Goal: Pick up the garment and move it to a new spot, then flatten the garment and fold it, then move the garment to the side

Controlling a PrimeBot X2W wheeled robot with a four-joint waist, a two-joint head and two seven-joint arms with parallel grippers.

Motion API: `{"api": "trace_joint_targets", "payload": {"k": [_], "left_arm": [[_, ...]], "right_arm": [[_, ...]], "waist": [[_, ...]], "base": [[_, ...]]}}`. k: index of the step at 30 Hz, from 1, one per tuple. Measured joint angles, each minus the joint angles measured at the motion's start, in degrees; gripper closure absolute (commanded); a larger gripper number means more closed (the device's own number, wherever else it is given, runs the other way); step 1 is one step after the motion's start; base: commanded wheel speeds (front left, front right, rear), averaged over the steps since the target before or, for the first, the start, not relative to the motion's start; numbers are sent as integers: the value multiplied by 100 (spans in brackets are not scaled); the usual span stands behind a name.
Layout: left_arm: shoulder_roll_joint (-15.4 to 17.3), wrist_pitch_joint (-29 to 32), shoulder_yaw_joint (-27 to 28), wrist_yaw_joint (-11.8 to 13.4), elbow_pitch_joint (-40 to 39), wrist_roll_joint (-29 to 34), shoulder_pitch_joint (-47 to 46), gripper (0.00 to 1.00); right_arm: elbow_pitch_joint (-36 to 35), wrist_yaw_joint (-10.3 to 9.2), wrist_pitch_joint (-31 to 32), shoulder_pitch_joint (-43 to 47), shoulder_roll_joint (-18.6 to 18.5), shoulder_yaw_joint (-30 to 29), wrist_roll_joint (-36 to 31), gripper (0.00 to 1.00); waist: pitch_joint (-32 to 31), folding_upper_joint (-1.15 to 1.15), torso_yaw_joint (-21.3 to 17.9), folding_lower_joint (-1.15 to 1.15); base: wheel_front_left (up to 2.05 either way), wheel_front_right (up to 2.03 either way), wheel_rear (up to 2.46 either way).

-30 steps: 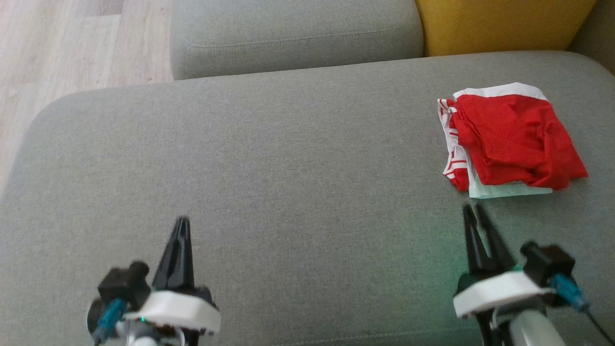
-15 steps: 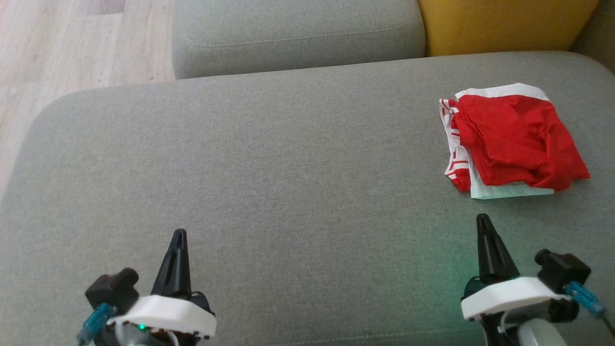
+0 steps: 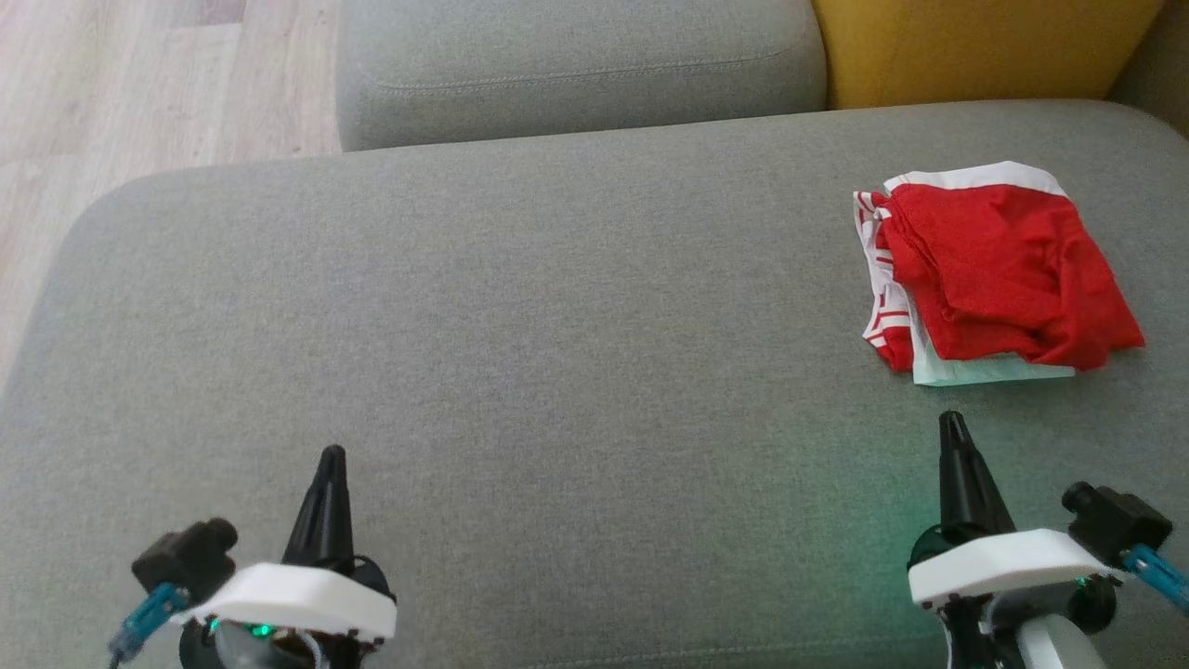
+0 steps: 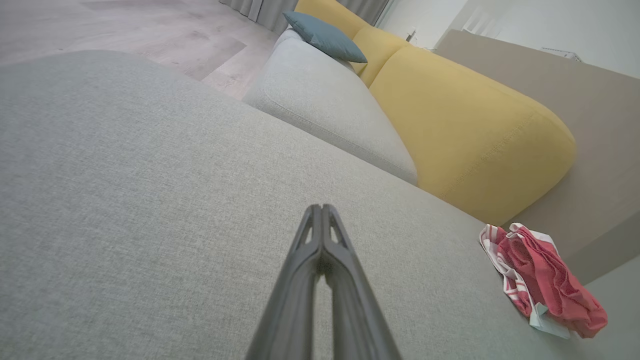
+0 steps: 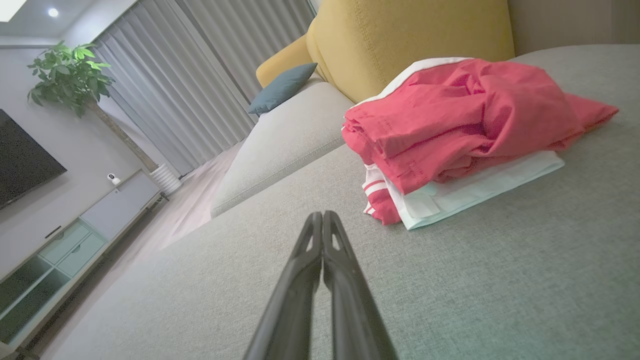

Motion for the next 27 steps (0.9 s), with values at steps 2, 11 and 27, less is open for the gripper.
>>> {"api": "trace_joint_targets", "payload": {"k": [2,11,27], "left_arm": [[10,36,30,-1,9,-124,-30,100],[22,148,71,-88,47,-703,-98,100],[35,398,248,-205,164,-1708,-227,100]], "right_arm": [[-1,0,2,0,0,-9,124,100],[-15,0,171,-14,-2,-115,715,100],[-83,0,413,-61,-4,-229,1750,100]], "waist": [[1,0,4,0],[7,0,21,0],[17,0,52,0]], "base": [[0,0,0],[0,0,0],[0,0,0]]}}
